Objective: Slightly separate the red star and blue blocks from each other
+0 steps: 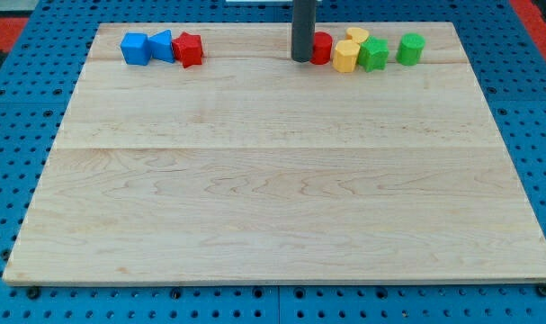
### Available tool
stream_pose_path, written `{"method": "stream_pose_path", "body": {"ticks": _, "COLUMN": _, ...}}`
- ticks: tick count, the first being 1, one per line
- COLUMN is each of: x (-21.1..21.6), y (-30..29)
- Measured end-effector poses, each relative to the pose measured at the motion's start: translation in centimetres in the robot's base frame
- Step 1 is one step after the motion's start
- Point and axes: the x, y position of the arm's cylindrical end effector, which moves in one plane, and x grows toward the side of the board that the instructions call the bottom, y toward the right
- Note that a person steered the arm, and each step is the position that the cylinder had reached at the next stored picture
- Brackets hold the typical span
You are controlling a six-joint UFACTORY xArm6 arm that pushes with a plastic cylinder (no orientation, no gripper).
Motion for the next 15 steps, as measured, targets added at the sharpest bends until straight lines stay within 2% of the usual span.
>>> {"method": "stream_pose_path", "body": {"ticks": 8, "x": 0.0, "y": -8.9}}
{"method": "stream_pose_path", "body": {"ticks": 10, "x": -0.1, "y": -12.8}}
{"method": "stream_pose_path", "body": {"ticks": 11, "x": -1.0, "y": -13.2}}
{"method": "stream_pose_path", "body": {"ticks": 12, "x": -3.9, "y": -17.3}}
{"method": "stream_pose_path", "body": {"ticks": 13, "x": -4.5, "y": -21.3}}
{"method": "stream_pose_path", "body": {"ticks": 15, "x": -4.7, "y": -22.5}}
